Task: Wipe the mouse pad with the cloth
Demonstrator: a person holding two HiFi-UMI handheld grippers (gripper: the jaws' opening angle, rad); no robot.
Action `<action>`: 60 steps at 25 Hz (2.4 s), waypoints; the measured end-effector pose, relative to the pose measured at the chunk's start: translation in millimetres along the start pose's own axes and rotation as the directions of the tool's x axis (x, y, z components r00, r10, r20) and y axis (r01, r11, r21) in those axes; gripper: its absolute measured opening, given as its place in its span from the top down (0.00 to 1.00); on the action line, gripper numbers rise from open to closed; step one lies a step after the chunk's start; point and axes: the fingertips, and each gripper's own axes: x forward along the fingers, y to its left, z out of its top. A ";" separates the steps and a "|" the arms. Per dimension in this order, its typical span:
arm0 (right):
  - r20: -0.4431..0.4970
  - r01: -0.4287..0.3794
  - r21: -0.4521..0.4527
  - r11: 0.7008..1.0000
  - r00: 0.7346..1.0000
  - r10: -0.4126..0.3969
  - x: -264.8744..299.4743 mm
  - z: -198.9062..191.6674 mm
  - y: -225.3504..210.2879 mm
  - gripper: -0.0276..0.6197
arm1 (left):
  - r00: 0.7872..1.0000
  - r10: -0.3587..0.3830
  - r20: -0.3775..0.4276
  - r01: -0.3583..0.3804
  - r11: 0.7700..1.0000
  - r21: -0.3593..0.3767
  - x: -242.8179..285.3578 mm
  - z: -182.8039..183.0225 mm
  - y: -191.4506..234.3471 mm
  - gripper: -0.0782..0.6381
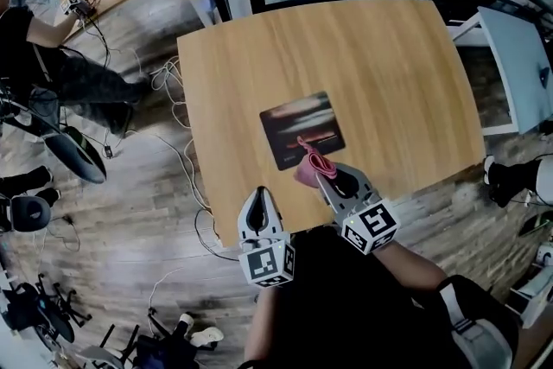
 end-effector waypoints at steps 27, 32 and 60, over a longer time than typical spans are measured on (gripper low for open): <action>-0.249 -0.138 0.061 0.989 0.957 0.149 161.2 -66.4 -49.6 0.86 | 0.949 -0.023 -0.315 -0.014 0.993 -0.115 120.5 -135.7 9.8 0.85; -0.287 -0.158 0.083 0.984 0.942 0.176 184.7 -76.3 -50.3 0.86 | 0.933 -0.022 -0.358 -0.024 0.992 -0.123 138.7 -149.8 12.3 0.85; -0.589 -0.148 0.099 0.984 0.788 0.178 265.2 -188.7 -68.0 0.86 | 0.842 -0.097 -0.531 -0.040 0.970 -0.241 171.1 -225.6 15.0 0.86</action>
